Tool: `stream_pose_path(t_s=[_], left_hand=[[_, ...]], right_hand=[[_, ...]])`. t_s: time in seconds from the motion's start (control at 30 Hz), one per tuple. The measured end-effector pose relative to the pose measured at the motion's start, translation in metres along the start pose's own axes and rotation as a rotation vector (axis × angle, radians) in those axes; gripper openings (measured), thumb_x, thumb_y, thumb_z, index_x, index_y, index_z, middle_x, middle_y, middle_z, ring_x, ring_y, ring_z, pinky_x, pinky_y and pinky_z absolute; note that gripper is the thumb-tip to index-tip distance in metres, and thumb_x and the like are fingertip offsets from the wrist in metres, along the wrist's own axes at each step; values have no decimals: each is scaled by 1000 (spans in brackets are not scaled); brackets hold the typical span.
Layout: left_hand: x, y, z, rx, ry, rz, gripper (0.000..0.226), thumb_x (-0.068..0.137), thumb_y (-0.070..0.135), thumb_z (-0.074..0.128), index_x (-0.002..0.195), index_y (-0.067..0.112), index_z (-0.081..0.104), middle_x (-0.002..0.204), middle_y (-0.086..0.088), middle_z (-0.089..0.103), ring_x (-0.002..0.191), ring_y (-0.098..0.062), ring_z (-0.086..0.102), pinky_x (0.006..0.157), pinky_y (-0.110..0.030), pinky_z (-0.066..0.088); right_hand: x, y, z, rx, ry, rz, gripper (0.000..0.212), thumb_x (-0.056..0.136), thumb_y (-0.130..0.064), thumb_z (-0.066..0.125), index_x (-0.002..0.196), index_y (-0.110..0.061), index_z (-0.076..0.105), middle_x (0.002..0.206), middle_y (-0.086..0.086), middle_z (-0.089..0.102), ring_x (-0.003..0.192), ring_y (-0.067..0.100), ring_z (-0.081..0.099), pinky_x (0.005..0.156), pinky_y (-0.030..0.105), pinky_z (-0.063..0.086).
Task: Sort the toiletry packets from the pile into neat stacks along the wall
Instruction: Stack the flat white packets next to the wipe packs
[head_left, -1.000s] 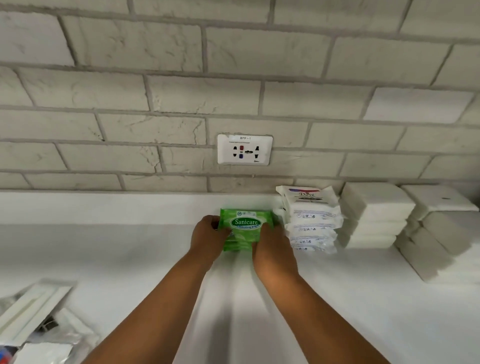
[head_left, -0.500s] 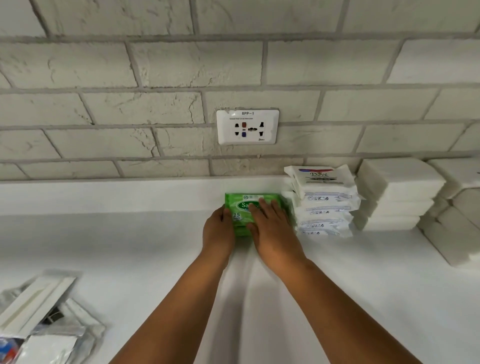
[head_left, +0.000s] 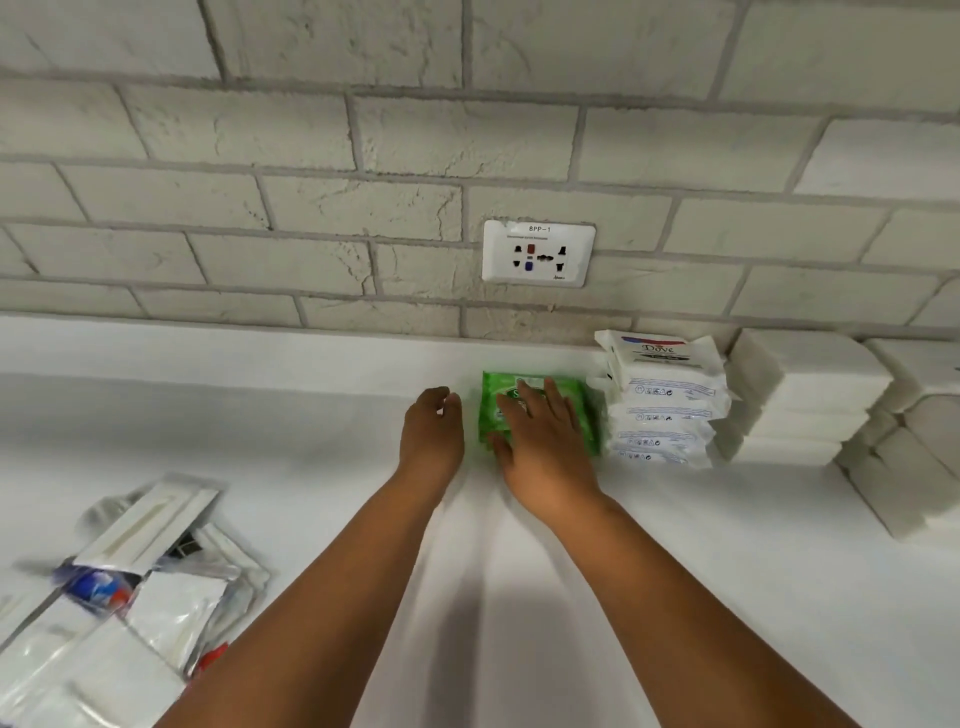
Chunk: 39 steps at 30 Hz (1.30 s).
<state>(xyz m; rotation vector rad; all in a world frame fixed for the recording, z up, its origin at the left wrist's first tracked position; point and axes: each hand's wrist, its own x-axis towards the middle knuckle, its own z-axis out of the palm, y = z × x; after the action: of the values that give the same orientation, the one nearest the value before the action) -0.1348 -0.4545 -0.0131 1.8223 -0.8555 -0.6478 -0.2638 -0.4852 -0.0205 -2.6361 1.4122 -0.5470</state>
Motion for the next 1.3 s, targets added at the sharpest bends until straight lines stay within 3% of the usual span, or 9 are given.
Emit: stream_pose_path(t_s=[0.17, 0.27, 0.4, 0.53, 0.67, 0.9, 1.03, 1.17, 1.3], left_hand=[[-24, -12, -72, 0, 48, 21, 30, 98, 27, 47, 122, 13, 60, 126, -3, 60, 115, -19, 56, 94, -28, 43], [-40, -33, -129, 145, 75, 31, 27, 96, 30, 49, 115, 16, 63, 123, -3, 61, 106, -20, 60, 92, -32, 47], [-66, -68, -201, 313, 118, 11, 19, 94, 29, 54, 107, 21, 66, 119, 0, 63, 102, -18, 62, 91, -32, 48], [-88, -96, -254, 484, 185, -13, 21, 91, 26, 59, 110, 21, 67, 121, -2, 62, 109, -24, 59, 94, -35, 46], [-99, -116, -287, 511, 210, -39, 29, 89, 24, 63, 117, 18, 65, 124, -6, 60, 106, -24, 59, 88, -31, 47], [-80, -138, -317, 502, 215, -62, 39, 91, 26, 59, 128, 13, 56, 124, -10, 58, 109, -26, 57, 87, -30, 42], [-58, -138, -320, 597, 216, -51, 38, 93, 33, 55, 123, 10, 57, 118, -11, 58, 106, -27, 56, 87, -33, 45], [-41, -143, -318, 716, 151, -95, 40, 92, 44, 53, 116, 12, 57, 111, -9, 58, 105, -27, 54, 88, -39, 49], [-30, -147, -316, 672, 84, -124, 37, 88, 42, 60, 110, 13, 55, 104, -5, 63, 98, -26, 60, 79, -34, 49]], right_hand=[[-13, -52, -8, 108, -54, -5, 51, 95, -41, 48, 141, -21, 43, 151, 9, 36, 143, 33, 22, 117, 46, 17], [-23, -93, -3, 174, -82, -49, 49, 92, -41, 51, 135, -19, 50, 140, 7, 49, 134, 32, 38, 113, 42, 27], [-47, -150, 4, 335, -190, -58, 42, 93, -40, 53, 132, -24, 52, 136, -2, 51, 130, 21, 38, 107, 35, 34], [-60, -195, 26, 459, -342, -39, 34, 93, -38, 53, 125, -25, 57, 129, -4, 55, 123, 17, 45, 99, 33, 42], [-62, -237, 47, 524, -383, -18, 27, 92, -33, 56, 116, -21, 63, 118, -3, 62, 108, 15, 57, 89, 26, 44], [-34, -287, 65, 433, -364, 87, 15, 91, -27, 52, 86, -23, 65, 96, -4, 67, 93, 19, 60, 76, 29, 50], [-17, -305, 73, 233, -345, 168, 28, 92, -42, 50, 98, -19, 65, 97, 0, 65, 98, 24, 58, 80, 35, 52], [0, -315, 87, 111, -415, 275, 37, 89, -51, 48, 93, -17, 61, 99, 3, 65, 99, 26, 58, 84, 37, 51], [7, -322, 95, 77, -426, 360, 45, 85, -61, 51, 100, -19, 60, 102, 2, 64, 100, 25, 57, 88, 38, 49]])
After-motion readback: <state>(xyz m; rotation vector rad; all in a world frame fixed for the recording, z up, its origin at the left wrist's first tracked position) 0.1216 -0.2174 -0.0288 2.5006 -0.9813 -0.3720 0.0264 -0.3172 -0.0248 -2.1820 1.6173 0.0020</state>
